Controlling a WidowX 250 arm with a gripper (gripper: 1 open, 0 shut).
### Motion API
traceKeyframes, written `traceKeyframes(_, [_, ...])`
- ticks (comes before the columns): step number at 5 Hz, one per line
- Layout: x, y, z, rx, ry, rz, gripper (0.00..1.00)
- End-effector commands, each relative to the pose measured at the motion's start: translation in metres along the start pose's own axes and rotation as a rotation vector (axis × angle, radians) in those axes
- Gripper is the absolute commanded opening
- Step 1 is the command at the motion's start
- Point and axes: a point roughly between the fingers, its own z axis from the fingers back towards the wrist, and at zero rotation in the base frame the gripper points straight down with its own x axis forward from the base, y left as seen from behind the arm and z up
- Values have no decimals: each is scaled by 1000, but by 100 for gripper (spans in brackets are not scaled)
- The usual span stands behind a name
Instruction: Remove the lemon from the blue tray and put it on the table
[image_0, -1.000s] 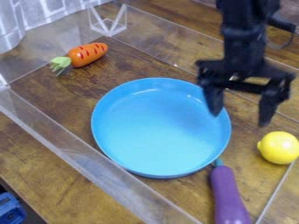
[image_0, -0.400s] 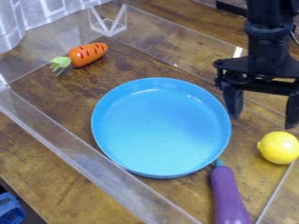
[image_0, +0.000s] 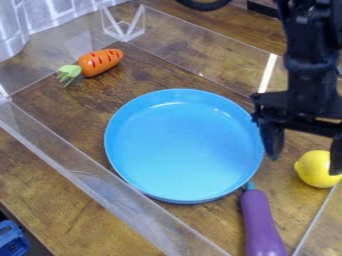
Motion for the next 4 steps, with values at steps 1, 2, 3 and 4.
traceKeyframes(1, [0,-8,18,-21,-76,23,100])
traceKeyframes(2, [-1,-6,11,-14,-82,75,100])
traceKeyframes(3, [-2,-12,5,-14,-77,76,100])
traceKeyframes(4, [-4,-8,-2,-10,-69,73,100])
